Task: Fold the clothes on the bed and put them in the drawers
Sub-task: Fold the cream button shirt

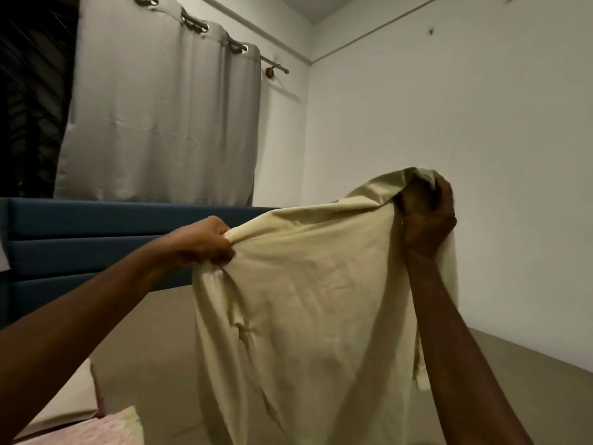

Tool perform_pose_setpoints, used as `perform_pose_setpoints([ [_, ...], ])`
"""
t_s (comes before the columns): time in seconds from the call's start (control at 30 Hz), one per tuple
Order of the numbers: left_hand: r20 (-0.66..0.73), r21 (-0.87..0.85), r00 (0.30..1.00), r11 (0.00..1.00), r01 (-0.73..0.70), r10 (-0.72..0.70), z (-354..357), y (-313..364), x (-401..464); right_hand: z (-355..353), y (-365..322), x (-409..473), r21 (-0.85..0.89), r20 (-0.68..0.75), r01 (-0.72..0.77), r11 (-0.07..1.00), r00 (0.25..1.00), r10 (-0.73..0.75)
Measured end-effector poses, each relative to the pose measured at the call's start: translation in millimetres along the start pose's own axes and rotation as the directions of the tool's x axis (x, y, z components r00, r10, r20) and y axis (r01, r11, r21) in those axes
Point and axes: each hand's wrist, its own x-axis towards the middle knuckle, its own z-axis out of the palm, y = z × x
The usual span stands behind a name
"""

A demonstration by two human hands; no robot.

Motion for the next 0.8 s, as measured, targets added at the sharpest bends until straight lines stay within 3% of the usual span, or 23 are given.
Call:
perform_pose_setpoints([
  [0.17,-0.209,0.259,0.973,0.965,-0.044,0.101,1,-1,15,22,16,13,-0.089,0.046,0.130,0.987,0.991,-0.127],
  [0.3,-0.498,0.437,0.856,0.893,0.109,0.139,-2,-36,58,65,63,-3,-0.068,0.120,0.048,0.997,0.992,-0.040],
  [0.4,-0.571,0.481,0.804,0.860,0.168,0.163,12,-71,114,108,117,-34,-0.139,0.209,-0.034,0.990,0.976,0.063],
  [0.5,-0.538,0.559,0.836,0.787,0.261,0.105,35,-110,195,164,189,-69,-0.235,0.331,-0.124,0.964,0.922,0.200],
  [0.63,-0.456,0.658,0.890,0.681,0.322,0.021,95,-193,291,215,282,-161,-0.474,0.541,-0.262,0.841,0.667,0.513],
  [0.7,-0.372,0.654,0.928,0.710,0.263,-0.002,142,-229,291,201,309,-216,-0.528,0.555,-0.304,0.793,0.583,0.594],
  [0.8,-0.058,0.570,0.995,0.815,0.101,-0.083,237,-295,236,134,320,-330,-0.635,0.598,-0.253,0.730,0.438,0.672],
])
